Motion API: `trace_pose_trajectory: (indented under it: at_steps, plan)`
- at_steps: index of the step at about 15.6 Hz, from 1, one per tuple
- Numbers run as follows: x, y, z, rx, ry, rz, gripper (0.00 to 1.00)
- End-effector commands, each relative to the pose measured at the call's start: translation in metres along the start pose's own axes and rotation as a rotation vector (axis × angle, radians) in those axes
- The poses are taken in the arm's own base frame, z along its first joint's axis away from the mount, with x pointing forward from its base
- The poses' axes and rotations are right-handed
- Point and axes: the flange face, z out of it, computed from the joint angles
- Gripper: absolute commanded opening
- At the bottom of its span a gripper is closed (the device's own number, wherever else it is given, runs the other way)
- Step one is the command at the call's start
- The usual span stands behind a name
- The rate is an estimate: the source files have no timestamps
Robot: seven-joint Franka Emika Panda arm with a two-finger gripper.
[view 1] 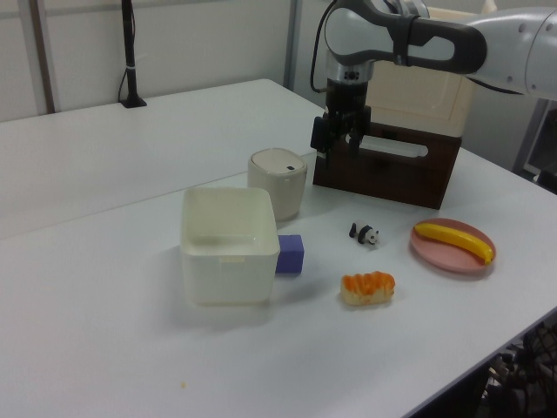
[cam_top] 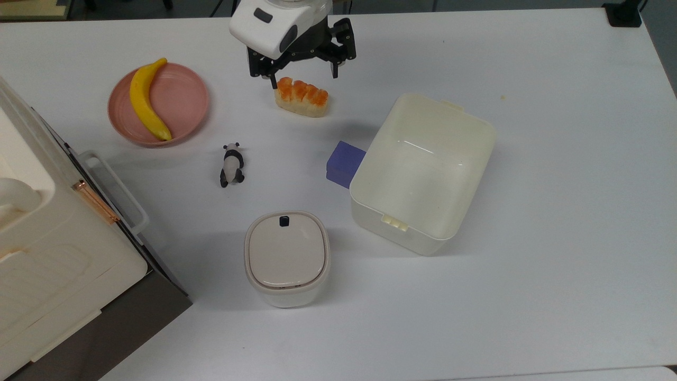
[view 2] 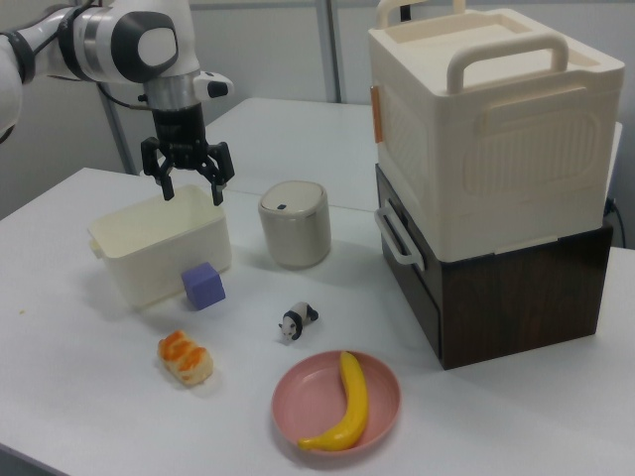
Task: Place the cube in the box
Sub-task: 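Move the open gripper down over the purple cube beside the box, then close the gripper on the purple cube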
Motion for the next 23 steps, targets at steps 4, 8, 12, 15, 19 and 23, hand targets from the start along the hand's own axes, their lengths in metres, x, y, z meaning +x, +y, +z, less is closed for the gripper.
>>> trace_pose_trajectory:
  at_steps: [4,8,12,15,19,23]
  plan:
    - [-0.002,0.006,0.003,0.04,0.039,-0.221,1.0]
    - [-0.004,0.013,0.033,0.04,0.055,-0.466,1.0]
    - [0.0,-0.003,0.063,0.021,0.082,-0.645,1.0]
    - [0.004,-0.007,0.094,0.012,0.072,-0.763,1.0]
    - [0.011,-0.027,0.135,-0.033,0.097,-0.828,1.0]
    - [0.027,-0.033,0.166,-0.088,0.093,-0.874,1.0]
